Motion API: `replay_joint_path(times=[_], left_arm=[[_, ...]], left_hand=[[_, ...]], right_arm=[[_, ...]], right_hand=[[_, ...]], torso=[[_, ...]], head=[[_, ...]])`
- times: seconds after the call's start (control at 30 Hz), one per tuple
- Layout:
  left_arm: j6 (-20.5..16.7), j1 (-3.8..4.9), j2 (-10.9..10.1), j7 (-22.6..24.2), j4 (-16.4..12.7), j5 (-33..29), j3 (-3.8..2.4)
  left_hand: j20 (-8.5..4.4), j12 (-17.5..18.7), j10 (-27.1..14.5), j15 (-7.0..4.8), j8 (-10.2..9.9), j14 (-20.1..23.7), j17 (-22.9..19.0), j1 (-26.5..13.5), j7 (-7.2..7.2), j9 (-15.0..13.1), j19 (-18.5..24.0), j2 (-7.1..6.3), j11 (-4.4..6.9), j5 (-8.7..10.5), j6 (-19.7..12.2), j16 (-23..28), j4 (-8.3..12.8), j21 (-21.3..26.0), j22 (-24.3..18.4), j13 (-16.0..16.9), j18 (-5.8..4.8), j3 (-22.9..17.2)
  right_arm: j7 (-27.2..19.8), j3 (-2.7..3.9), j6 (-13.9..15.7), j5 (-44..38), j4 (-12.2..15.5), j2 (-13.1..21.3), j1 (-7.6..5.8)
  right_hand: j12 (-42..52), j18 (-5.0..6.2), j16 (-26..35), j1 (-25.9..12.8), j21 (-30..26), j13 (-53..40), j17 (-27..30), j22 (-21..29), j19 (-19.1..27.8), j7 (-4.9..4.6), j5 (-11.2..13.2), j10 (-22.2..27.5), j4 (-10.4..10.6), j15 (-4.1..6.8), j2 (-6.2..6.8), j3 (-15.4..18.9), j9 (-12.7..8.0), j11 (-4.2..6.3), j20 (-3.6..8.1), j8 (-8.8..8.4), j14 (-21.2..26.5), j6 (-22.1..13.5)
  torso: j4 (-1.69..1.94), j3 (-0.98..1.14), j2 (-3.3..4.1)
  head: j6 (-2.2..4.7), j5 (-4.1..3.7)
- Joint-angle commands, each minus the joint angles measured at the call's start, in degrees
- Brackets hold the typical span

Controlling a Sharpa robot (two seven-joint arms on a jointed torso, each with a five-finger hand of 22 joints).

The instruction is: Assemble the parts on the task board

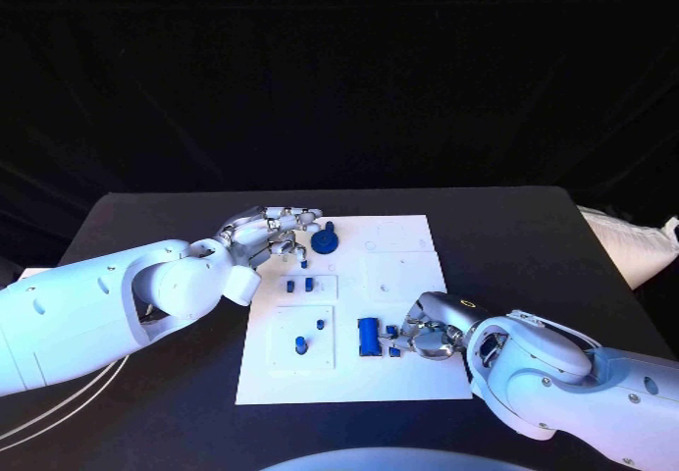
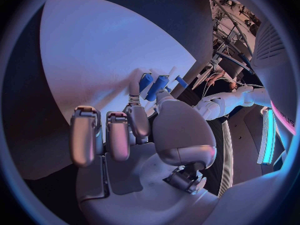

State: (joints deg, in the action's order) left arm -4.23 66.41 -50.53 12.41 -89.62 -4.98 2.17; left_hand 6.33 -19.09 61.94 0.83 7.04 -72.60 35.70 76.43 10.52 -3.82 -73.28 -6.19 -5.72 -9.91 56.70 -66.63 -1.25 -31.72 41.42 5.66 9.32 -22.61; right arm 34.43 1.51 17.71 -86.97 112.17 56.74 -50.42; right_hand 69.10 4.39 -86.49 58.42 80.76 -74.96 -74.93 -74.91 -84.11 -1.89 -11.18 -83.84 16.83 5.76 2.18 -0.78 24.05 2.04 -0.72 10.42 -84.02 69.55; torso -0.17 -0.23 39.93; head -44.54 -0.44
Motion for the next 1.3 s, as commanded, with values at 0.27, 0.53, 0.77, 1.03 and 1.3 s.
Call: replay_joint_path(times=[0.27, 0.53, 0.77, 1.03, 1.3], left_arm=[[1.2, 0.01, 0.1, 0.1, 0.0, 0.3, -0.03], [1.2, 0.01, 0.0, 0.0, 0.1, 0.3, -0.03], [1.2, 0.01, 0.0, -0.1, 0.2, 0.3, -0.03], [1.2, 0.01, 0.1, -0.2, 0.3, 0.3, -0.03], [1.3, 0.01, 0.2, -0.2, 0.4, 0.3, -0.03]], left_hand=[[0.03, -0.3, -0.3, -0.02, 0.4, 0.3, -0.1, 0.4, -0.07, -0.1, 0.3, 0.13, -0.07, -0.21, -0.4, -0.2, 0.4, -0.1, -0.1, 0.0, 1.11, 0.0], [0.03, -0.3, -0.3, -0.02, 0.4, 0.3, -0.1, 0.4, -0.07, -0.1, 0.3, 0.13, -0.07, -0.21, -0.4, -0.2, 0.4, -0.1, -0.1, 0.0, 1.11, 0.0], [0.03, -0.3, -0.3, -0.02, 0.4, 0.3, -0.1, 0.4, -0.07, -0.1, 0.3, 0.13, -0.07, -0.21, -0.4, -0.2, 0.4, -0.1, -0.1, 0.0, 1.11, 0.0], [0.03, -0.3, -0.3, -0.02, 0.4, 0.3, -0.1, 0.4, -0.07, -0.1, 0.3, 0.13, -0.07, -0.21, -0.4, -0.2, 0.4, -0.1, -0.1, 0.0, 1.11, 0.0], [0.03, -0.3, -0.3, -0.02, 0.4, 0.3, -0.1, 0.4, -0.07, -0.1, 0.3, 0.13, -0.07, -0.21, -0.4, -0.2, 0.4, -0.1, -0.1, 0.0, 1.11, 0.0]], right_arm=[[-0.4, -0.01, -0.4, -1.9, 0.6, 1.6, 0.07], [-0.7, -0.01, -2.0, -1.6, 1.0, 2.2, 0.07], [-0.9, -0.01, -2.0, -1.4, 1.0, 2.6, 0.08], [-1.1, -0.01, -2.1, -1.3, 0.5, 2.3, 0.08], [-1.1, -0.01, -3.1, -1.3, -1.2, 1.2, 0.08]], right_hand=[[-0.1, -1.13, -0.2, 3.0, 0.3, -3.0, -10.3, -0.1, -0.4, 0.22, -0.7, -1.3, -0.7, 0.28, -0.80, 1.9, 0.3, 0.46, 0.53, 0.36, -5.0, -0.4], [-0.4, -1.11, -0.2, 8.0, 0.2, -3.0, -10.2, -0.1, -0.3, 0.11, 3.5, -1.2, -1.6, 0.21, -0.23, 4.1, 0.6, 0.38, 0.45, 0.47, -5.0, -0.6], [-0.2, -1.16, -0.3, 9.1, 0.3, -3.2, -10.4, -0.3, -0.4, 0.11, 4.5, -1.3, -1.7, 0.20, -0.31, 4.7, 0.7, 0.36, 0.44, 0.52, -5.0, -0.6], [-0.1, -1.18, -0.4, 9.0, 0.4, -3.3, -10.5, -0.4, -0.5, 0.10, 4.7, -1.3, -1.4, 0.19, -0.63, 5.0, 0.7, 0.35, 0.44, 0.56, -5.1, -0.6], [0.2, -1.21, -0.4, 9.0, 0.5, -3.4, -10.6, -0.5, -0.5, 0.12, 4.8, -1.4, -1.1, 0.20, -0.99, 5.3, 0.7, 0.36, 0.43, 0.59, -5.1, -0.5]], torso=[[0.02, -0.06, 0.05], [0.04, -0.02, 0.08], [0.02, -0.04, 0.03], [0.07, -0.07, 0.05], [0.14, -0.09, 0.04]], head=[[-0.10, 0.07], [-0.19, 0.07], [-0.15, 0.04], [-0.17, -0.01], [-0.14, 0.00]])
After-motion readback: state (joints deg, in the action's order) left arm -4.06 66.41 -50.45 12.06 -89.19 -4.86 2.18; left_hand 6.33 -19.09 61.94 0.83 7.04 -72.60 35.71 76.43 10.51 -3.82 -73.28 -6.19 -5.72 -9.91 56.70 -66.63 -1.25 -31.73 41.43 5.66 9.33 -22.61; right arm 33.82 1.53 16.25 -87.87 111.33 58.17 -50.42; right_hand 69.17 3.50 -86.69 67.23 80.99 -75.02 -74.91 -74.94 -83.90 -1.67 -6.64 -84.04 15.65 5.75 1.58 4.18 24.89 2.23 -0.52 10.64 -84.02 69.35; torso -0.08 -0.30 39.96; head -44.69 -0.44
